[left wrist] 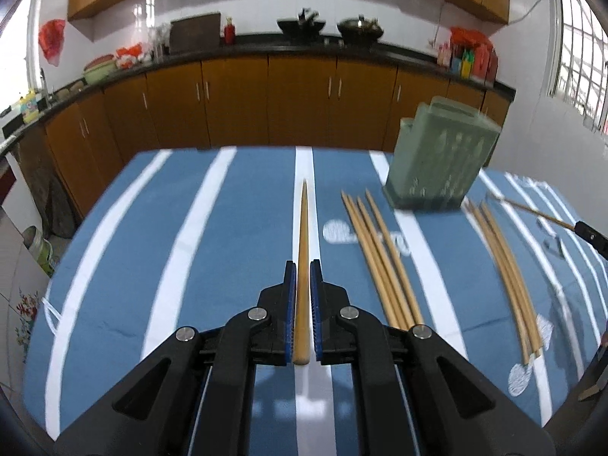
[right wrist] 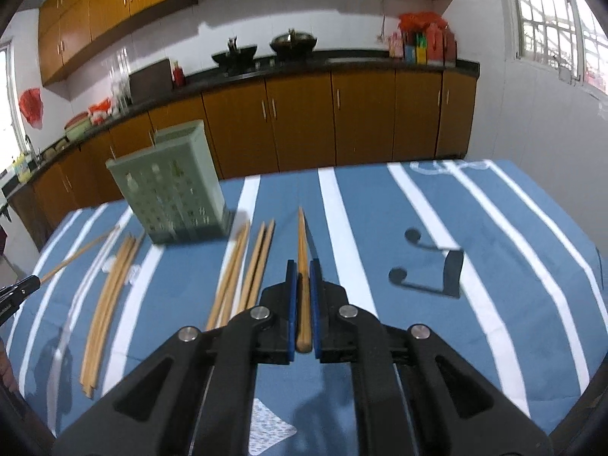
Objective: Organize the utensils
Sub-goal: 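Lift the chopsticks upright with both tools and carry them toward the green holder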
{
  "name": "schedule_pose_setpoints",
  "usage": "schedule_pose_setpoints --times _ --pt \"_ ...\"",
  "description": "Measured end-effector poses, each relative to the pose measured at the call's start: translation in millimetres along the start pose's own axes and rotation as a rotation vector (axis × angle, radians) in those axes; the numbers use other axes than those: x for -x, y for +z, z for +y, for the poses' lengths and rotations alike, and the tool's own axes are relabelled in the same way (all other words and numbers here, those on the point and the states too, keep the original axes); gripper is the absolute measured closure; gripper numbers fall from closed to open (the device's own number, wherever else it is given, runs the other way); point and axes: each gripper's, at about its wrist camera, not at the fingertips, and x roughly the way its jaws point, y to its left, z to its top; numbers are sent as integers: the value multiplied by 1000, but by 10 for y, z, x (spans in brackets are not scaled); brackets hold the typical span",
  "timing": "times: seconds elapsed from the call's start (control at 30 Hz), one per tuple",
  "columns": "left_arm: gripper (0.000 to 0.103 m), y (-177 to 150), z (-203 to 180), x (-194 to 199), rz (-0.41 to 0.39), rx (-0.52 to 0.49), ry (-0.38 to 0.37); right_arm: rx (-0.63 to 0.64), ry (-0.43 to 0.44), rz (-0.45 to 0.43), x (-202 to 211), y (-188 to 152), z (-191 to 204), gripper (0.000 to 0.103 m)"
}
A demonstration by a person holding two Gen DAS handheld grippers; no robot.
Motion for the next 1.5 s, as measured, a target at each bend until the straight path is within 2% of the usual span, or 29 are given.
schedule_pose_setpoints --times 0.2,0.3,0.4,0.57,0.7,0.77,0.9,1.03,1.17,1.27,1.5 --pt "96 174 20 230 -84 18 -2 -10 1 -80 202 155 -28 95" --pt "96 234 3 266 -104 10 0 -10 1 -91 243 198 -27 95" --pt "95 171 -11 123 -57 -5 2 -6 4 -77 225 154 -17 95" --pt "92 -140 -3 -269 74 -19 12 -8 6 -54 187 57 -10 95" --pt "78 -324 -2 -438 127 -27 14 -8 11 -48 190 25 1 95" --pt "77 -372 -10 -476 144 -32 20 -7 12 -46 188 20 14 95" --pt "77 -473 -39 -547 184 -48 41 -11 15 -39 173 1 18 95" --pt "96 -502 -62 -513 181 -61 48 -15 18 -34 157 -10 9 95" --pt "96 -500 -72 -492 193 -77 50 -13 19 -40 166 0 14 95" --pt "96 -435 -71 -404 172 -75 40 -11 18 -60 205 32 2 95" --pt "96 -131 -54 -24 51 -61 17 -11 18 -90 268 98 -5 95"
